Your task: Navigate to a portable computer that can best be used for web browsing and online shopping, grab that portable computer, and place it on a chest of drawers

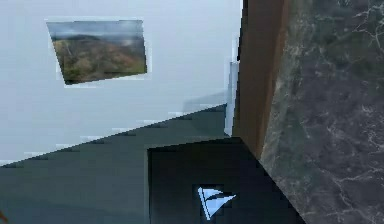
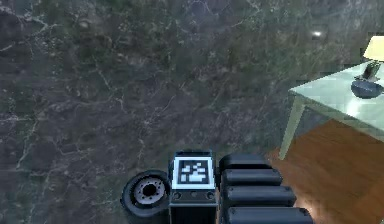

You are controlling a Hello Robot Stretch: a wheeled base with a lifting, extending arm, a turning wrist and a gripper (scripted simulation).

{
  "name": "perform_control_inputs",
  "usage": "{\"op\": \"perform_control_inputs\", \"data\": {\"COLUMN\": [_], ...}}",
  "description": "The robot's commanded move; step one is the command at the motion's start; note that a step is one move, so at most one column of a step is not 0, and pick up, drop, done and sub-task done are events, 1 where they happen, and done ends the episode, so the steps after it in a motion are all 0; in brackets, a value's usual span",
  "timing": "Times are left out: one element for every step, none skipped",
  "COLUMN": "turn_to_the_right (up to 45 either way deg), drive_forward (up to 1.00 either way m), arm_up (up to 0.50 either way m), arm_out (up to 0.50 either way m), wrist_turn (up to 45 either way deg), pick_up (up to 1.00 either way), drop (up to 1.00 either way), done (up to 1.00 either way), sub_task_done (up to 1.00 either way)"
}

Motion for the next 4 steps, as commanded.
{"op": "perform_control_inputs", "data": {"turn_to_the_right": [0.0, -3.0, -9.0, 0.0], "drive_forward": [0.9, 0.0, 0.0, 0.45], "arm_up": [0.0, 0.0, 0.0, 0.0], "arm_out": [0.0, 0.0, 0.0, 0.0], "wrist_turn": [0.0, 0.0, 0.0, 0.0], "pick_up": [0.0, 0.0, 0.0, 0.0], "drop": [0.0, 0.0, 0.0, 0.0], "done": [0.0, 0.0, 0.0, 0.0], "sub_task_done": [0.0, 0.0, 0.0, 0.0]}}
